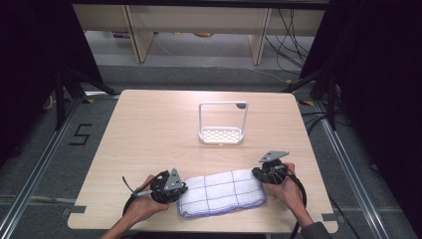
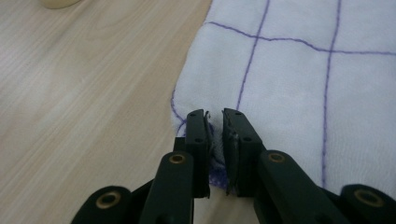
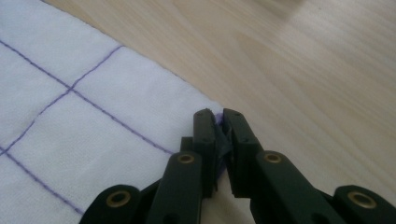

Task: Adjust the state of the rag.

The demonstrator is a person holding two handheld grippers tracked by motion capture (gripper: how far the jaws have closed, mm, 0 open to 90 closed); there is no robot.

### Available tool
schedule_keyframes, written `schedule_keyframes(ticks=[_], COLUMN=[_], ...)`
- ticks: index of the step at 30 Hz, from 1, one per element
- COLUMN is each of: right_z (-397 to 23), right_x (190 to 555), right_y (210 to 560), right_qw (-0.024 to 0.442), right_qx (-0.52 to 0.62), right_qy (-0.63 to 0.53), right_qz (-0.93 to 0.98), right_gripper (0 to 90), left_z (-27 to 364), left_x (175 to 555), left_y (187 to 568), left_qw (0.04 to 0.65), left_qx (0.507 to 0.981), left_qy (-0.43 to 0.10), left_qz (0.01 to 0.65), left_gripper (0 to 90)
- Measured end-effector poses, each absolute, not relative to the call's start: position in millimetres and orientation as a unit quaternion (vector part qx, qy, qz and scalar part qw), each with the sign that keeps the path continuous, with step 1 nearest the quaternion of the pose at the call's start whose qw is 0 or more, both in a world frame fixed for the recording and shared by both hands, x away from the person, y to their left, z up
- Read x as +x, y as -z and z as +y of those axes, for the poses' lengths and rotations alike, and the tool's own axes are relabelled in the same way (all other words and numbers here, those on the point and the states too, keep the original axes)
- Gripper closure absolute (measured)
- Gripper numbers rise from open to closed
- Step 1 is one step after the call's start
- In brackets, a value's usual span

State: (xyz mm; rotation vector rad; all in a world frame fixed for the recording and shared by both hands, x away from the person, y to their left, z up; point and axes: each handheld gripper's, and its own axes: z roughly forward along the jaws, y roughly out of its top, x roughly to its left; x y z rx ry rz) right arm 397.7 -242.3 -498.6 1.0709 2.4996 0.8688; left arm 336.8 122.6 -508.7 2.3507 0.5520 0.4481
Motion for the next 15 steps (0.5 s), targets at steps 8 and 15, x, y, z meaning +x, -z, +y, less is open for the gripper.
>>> schedule_keyframes(ticks=[8, 15], right_z=[-205.3, -179.5], right_x=[437.1, 461.0], right_y=[498.1, 499.2], right_qw=[0.157, 0.166], right_qx=[0.356, 0.340], right_qy=[-0.287, -0.290], right_qz=[0.875, 0.879], right_gripper=[86.0, 86.0], left_z=[126.0, 125.8], left_x=[311.5, 297.9], left_y=[507.7, 508.2], left_qw=[0.332, 0.334], left_qx=[0.907, 0.906], left_qy=[-0.169, -0.173], left_qz=[0.198, 0.194], left_gripper=[80.4, 80.2])
